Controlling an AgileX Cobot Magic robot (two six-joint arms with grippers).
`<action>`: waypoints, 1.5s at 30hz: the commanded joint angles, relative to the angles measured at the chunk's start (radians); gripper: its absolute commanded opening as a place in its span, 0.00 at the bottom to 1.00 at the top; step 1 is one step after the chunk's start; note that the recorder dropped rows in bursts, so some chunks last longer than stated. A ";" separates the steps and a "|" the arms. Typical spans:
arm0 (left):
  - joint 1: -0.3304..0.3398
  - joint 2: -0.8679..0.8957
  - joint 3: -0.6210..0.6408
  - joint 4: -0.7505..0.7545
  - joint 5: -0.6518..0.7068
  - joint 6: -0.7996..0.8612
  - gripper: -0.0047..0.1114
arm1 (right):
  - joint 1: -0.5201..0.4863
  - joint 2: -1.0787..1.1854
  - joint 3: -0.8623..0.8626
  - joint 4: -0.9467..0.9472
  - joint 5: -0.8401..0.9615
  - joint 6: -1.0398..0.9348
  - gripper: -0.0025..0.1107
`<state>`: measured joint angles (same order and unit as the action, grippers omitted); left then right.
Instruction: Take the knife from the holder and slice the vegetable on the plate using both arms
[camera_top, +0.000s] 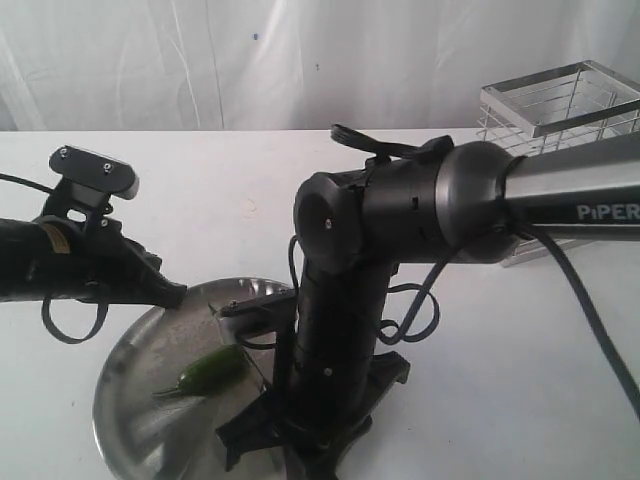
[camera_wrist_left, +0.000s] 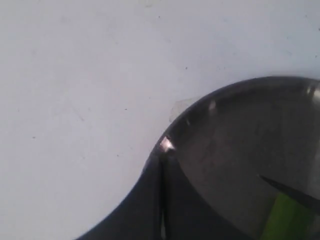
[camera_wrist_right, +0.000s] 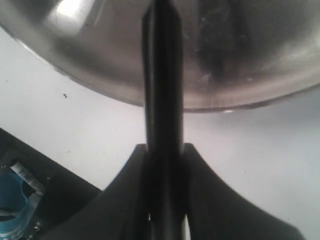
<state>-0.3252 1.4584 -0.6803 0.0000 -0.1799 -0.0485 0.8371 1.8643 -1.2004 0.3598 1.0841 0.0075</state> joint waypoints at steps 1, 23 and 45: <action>0.005 -0.005 0.034 0.000 -0.120 -0.070 0.04 | 0.000 0.000 -0.008 -0.003 -0.040 0.004 0.02; 0.133 0.125 0.015 1.152 -0.467 -1.225 0.04 | 0.022 0.047 -0.008 0.005 -0.126 0.094 0.02; 0.133 0.228 0.015 1.109 -0.689 -1.154 0.04 | 0.022 0.047 -0.008 0.010 -0.122 0.128 0.02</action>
<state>-0.1953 1.6899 -0.6600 1.1164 -0.8811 -1.2114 0.8575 1.9132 -1.2033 0.3619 0.9615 0.1307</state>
